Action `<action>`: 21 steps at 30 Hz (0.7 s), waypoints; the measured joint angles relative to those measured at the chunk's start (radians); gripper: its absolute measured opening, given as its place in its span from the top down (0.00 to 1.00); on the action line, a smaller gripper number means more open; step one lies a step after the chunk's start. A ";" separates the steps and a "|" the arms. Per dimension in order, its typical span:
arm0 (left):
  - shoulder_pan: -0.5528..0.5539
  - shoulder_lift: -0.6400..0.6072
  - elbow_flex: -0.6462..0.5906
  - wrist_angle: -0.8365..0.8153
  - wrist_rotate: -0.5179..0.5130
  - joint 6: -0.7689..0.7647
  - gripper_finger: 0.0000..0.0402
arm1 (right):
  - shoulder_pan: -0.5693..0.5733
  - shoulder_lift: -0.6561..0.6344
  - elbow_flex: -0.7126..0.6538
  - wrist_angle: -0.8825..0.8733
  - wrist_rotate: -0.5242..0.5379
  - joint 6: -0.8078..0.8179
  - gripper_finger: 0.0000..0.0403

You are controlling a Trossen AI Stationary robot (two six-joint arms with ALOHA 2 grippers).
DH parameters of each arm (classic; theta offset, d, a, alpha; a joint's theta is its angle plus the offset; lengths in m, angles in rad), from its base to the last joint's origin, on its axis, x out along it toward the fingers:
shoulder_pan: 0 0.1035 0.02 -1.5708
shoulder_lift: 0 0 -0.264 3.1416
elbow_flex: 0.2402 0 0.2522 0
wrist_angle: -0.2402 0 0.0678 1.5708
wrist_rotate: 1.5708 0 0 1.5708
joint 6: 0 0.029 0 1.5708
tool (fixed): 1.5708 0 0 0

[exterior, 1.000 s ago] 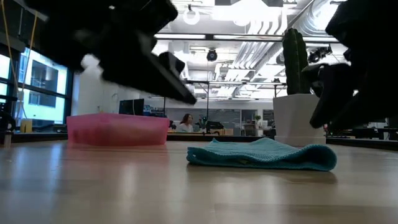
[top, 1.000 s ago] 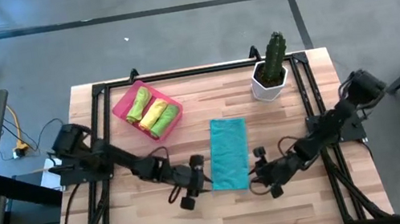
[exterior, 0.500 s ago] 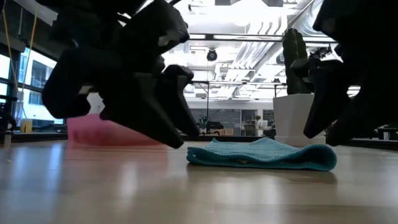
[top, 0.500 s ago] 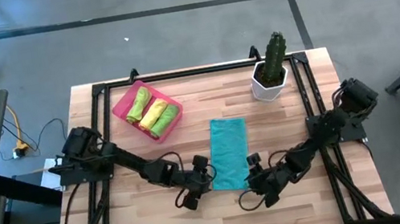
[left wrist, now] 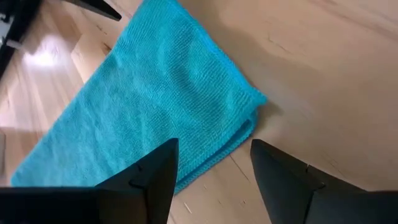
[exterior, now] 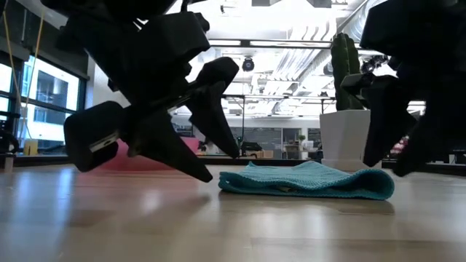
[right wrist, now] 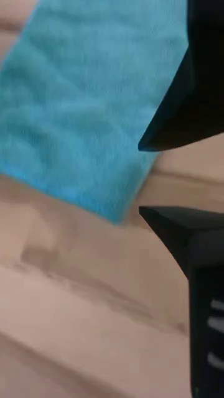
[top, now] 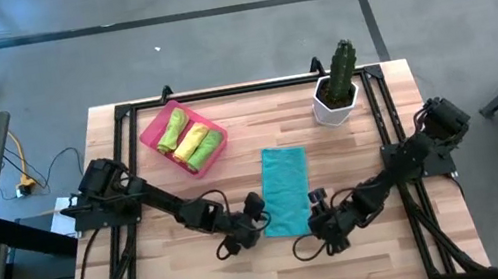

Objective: Roll microfiber towels into tight, uniform cylinder then place into a basket
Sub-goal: Roll the blue microfiber cloth

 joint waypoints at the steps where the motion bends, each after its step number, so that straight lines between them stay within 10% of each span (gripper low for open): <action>1: 0.000 0.000 0.000 0.000 0.000 0.015 0.52 | -0.003 0.000 0.000 -0.001 -0.022 -0.002 0.62; 9: 0.000 0.007 0.000 0.006 0.002 0.108 0.52 | 0.016 0.017 0.000 0.003 -0.058 -0.273 0.46; 21: -0.031 0.092 0.003 0.132 -0.062 0.217 0.53 | 0.057 0.079 0.003 0.061 0.077 -0.290 0.58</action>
